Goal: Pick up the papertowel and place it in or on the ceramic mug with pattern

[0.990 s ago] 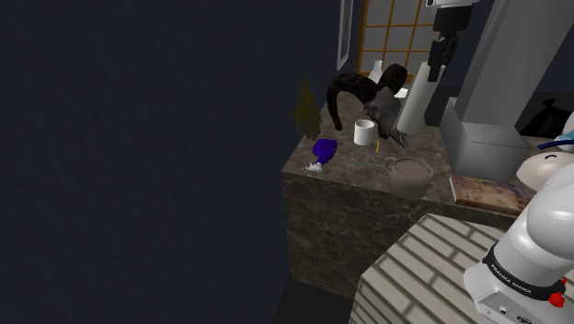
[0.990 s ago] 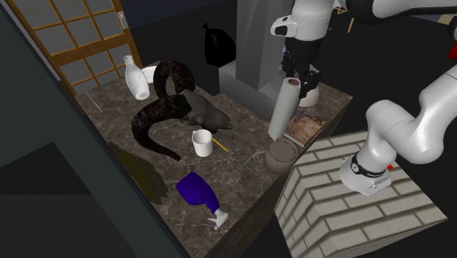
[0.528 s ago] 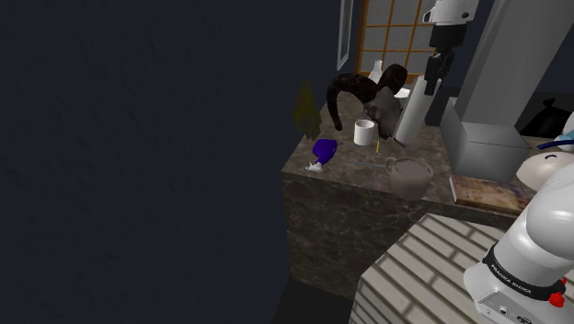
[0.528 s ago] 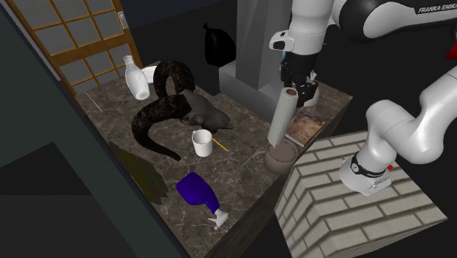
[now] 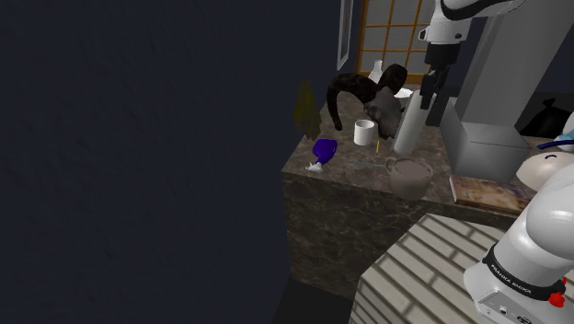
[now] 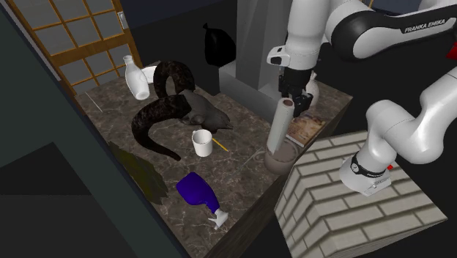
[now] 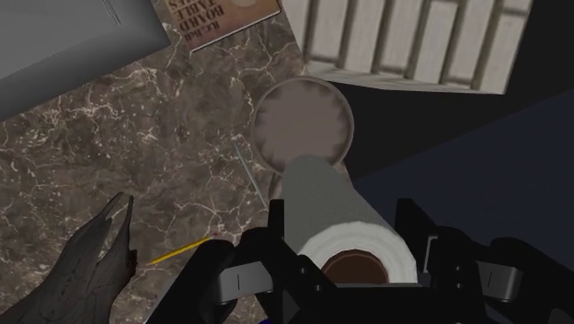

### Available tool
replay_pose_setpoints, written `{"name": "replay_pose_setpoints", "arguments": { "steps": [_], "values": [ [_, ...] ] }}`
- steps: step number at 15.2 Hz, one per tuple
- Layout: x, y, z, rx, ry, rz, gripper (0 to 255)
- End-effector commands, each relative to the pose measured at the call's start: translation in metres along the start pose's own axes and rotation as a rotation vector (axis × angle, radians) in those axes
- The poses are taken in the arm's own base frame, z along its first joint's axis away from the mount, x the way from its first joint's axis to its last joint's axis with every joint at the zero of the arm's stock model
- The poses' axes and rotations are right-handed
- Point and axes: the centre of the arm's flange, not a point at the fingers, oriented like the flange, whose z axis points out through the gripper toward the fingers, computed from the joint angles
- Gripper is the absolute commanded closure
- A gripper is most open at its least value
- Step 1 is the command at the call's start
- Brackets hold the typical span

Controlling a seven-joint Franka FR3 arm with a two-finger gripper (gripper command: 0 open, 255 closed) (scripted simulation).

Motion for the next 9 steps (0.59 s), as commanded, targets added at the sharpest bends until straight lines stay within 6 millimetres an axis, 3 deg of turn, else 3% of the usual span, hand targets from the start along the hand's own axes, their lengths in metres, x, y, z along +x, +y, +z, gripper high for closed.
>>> {"name": "replay_pose_setpoints", "arguments": {
  "steps": [1,7,9],
  "values": [
    [0.000,0.001,0.011,0.000,0.001,0.000,255],
    [0.002,0.003,0.043,0.000,0.001,0.000,255],
    [0.002,0.003,0.045,0.000,0.001,0.000,255]
  ]
}}
